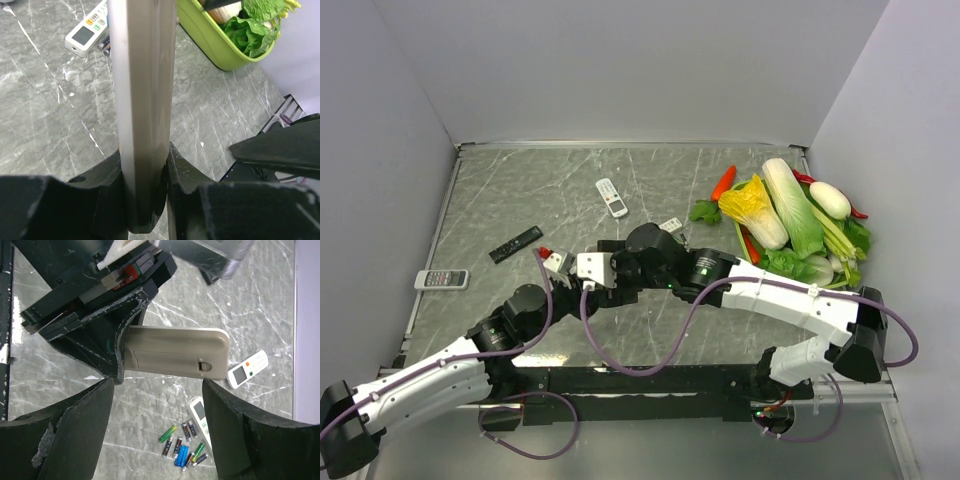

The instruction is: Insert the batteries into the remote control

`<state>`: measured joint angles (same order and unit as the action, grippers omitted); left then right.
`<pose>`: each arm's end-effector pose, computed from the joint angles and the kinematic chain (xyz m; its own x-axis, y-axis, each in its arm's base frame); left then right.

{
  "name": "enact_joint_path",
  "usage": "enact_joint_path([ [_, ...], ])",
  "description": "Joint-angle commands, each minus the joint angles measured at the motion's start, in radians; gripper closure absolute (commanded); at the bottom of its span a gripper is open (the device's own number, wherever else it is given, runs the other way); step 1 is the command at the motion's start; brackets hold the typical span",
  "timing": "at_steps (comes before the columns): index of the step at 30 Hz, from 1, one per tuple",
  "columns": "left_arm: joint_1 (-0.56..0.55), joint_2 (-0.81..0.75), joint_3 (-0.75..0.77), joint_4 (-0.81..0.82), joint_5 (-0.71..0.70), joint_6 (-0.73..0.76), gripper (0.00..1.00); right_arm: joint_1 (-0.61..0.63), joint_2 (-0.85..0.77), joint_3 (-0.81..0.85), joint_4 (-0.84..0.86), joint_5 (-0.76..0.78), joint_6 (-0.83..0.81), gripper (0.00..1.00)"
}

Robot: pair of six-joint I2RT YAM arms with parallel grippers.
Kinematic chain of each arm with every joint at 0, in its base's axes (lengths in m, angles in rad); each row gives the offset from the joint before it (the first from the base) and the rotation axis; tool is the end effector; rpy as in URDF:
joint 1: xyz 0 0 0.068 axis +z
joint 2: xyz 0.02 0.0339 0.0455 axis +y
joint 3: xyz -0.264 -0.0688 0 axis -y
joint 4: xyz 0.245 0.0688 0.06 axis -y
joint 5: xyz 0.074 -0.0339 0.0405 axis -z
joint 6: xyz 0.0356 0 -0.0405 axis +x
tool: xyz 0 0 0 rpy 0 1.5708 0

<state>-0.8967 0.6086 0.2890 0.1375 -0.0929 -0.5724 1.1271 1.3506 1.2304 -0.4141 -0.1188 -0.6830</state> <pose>0.1040 -0.1249 0.2246 -0.4855 -0.2563 -0.8358 0.5448 0.6590 -0.5186 0.1279 0.2790 0.3456 0.4241 -0.5676 -0.7057 -0.8676 -0.0311 -0.4963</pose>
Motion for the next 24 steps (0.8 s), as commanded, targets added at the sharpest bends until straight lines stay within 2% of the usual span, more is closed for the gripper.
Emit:
enact_joint_path([
  [1, -0.004, -0.02, 0.049, 0.017, -0.008, -0.006, 0.99, 0.003, 0.041, 0.053, 0.032, 0.001, -0.03, 0.21],
  [11, -0.005, -0.029, 0.045, 0.013, -0.011, -0.007, 0.99, 0.002, 0.065, 0.077, 0.055, 0.042, -0.027, 0.21],
  [24, -0.005, -0.021, 0.053, 0.004, -0.016, -0.007, 0.99, 0.003, 0.073, 0.09, 0.052, -0.002, -0.012, 0.21],
])
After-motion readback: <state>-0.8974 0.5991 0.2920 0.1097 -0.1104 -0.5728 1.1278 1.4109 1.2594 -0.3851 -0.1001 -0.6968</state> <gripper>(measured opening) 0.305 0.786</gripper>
